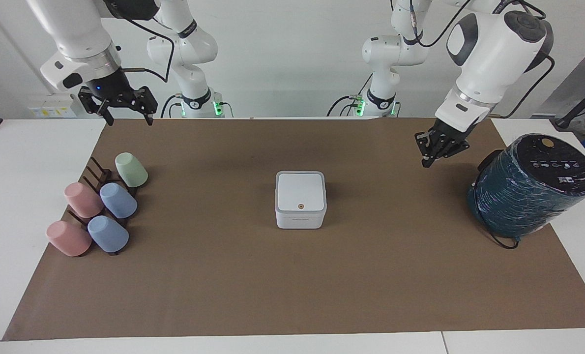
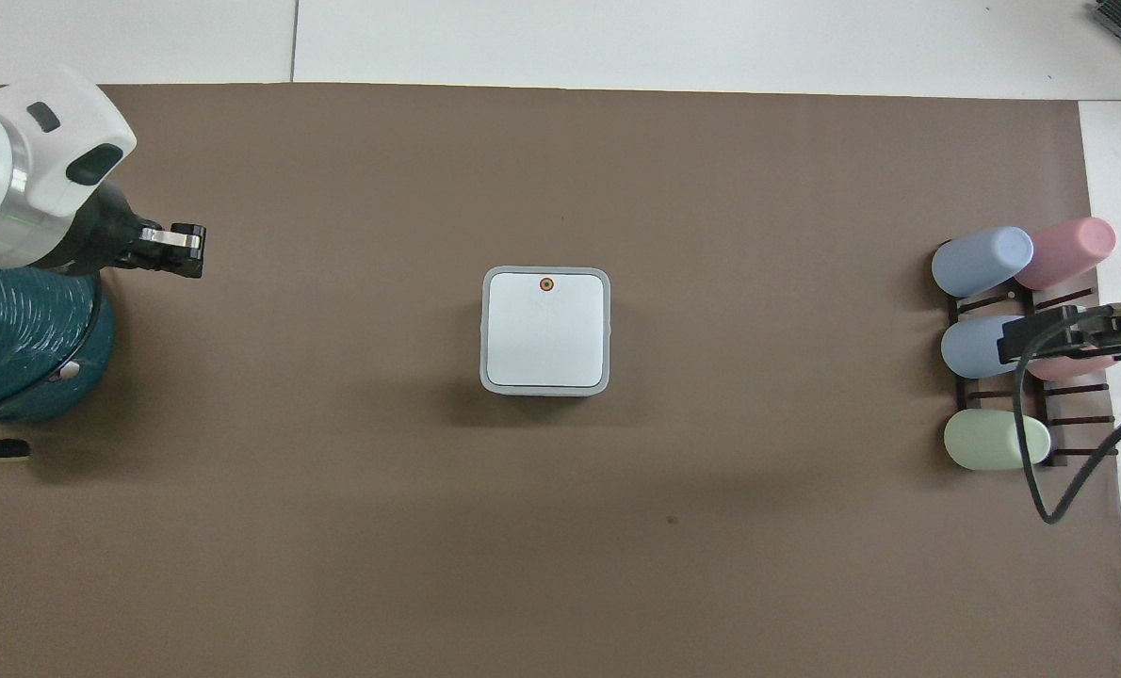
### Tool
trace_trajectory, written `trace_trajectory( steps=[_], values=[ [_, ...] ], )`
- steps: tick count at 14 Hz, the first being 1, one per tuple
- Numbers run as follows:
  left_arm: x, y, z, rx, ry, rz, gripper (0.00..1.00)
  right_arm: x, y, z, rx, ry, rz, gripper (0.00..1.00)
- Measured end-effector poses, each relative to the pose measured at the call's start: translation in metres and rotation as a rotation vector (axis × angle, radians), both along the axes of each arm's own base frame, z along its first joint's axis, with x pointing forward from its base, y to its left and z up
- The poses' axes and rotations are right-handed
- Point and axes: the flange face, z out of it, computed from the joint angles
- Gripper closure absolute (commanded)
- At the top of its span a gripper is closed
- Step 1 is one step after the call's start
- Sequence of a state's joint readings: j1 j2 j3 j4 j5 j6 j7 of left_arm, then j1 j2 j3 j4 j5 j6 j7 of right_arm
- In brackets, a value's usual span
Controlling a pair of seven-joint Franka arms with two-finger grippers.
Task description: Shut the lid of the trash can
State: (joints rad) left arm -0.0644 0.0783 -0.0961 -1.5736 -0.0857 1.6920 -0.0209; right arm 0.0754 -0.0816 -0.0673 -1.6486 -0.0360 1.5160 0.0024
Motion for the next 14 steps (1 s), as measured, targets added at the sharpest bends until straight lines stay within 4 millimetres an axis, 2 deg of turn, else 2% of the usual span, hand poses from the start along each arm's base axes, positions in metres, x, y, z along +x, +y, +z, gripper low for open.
trace_trajectory(
  steps=[1,3,6,7,8,14],
  values=[
    [-0.002,0.005,0.001,0.015,0.012,-0.006,0.91,0.000,0.000,0.000,0.000,0.000,0.000,0.00],
    [-0.008,0.013,0.005,0.070,0.023,-0.027,0.79,0.000,0.000,0.000,0.000,0.000,0.000,0.00],
    [-0.013,0.015,0.010,0.092,0.025,-0.039,0.47,0.000,0.000,0.000,0.000,0.000,0.000,0.00],
    [-0.014,0.016,0.010,0.095,0.026,-0.040,0.21,0.000,0.000,0.000,0.000,0.000,0.000,0.00],
    [-0.014,0.016,0.011,0.097,0.026,-0.039,0.00,0.000,0.000,0.000,0.000,0.000,0.000,0.00],
    [-0.015,0.019,0.015,0.103,0.016,-0.037,0.00,0.000,0.000,0.000,0.000,0.000,0.000,0.00]
  ],
)
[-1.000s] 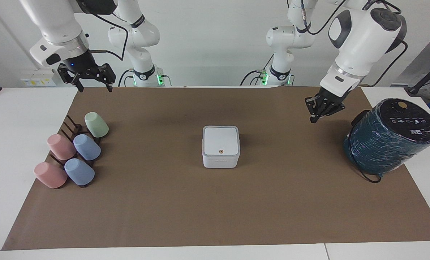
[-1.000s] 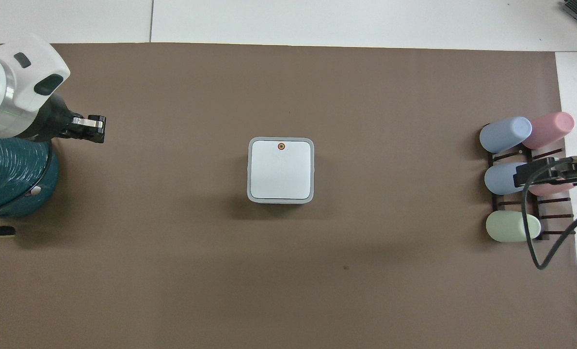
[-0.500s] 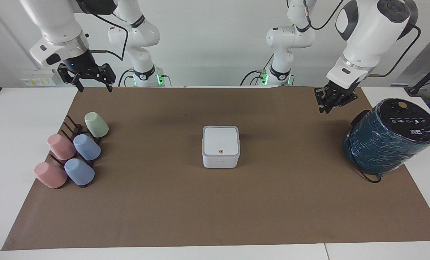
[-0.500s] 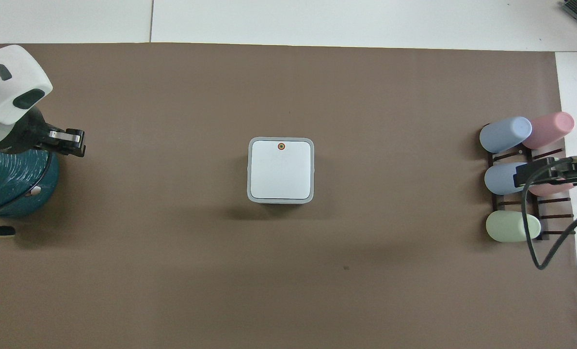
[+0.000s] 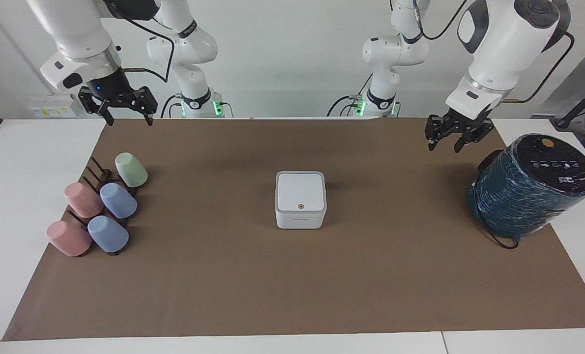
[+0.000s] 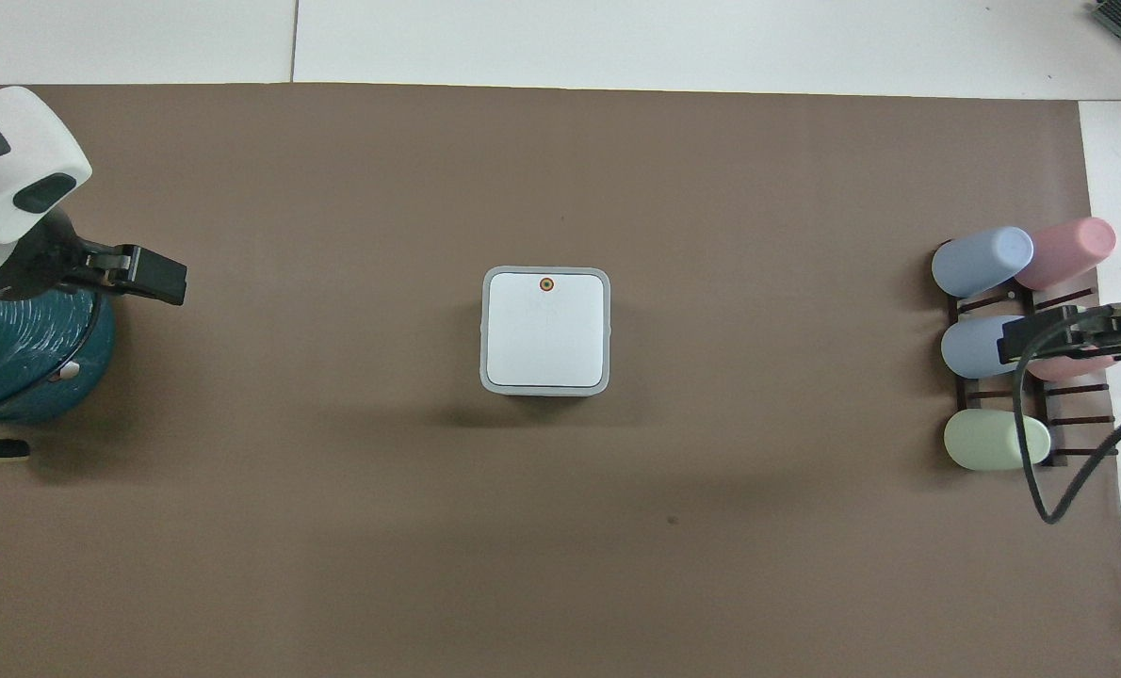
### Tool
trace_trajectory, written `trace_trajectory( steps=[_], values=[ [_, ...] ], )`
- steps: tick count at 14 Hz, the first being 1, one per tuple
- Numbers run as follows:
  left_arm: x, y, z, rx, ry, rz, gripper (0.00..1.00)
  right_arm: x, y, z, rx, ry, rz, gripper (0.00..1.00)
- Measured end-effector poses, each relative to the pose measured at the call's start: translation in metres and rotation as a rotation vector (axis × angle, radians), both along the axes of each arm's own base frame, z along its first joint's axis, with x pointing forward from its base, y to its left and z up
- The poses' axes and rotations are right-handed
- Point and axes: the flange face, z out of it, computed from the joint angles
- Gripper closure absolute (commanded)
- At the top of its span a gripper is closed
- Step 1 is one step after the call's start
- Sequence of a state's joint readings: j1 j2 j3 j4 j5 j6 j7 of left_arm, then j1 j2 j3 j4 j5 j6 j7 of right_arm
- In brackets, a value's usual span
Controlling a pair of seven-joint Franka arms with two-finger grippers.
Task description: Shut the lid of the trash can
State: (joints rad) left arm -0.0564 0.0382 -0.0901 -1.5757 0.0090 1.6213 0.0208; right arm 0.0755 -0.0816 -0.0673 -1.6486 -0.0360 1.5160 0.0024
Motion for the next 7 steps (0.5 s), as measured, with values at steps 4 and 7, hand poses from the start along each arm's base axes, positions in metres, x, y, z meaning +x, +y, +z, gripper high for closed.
trace_trajectory(
  steps=[4,7],
  values=[
    [0.0010,-0.0001,0.0012,-0.001,-0.011,0.000,0.00,0.0000,0.0000,0.0000,0.000,0.000,0.000,0.00],
    [0.0012,-0.0002,0.0014,-0.001,-0.013,0.000,0.00,0.0000,0.0000,0.0000,0.000,0.000,0.000,0.00]
  ],
)
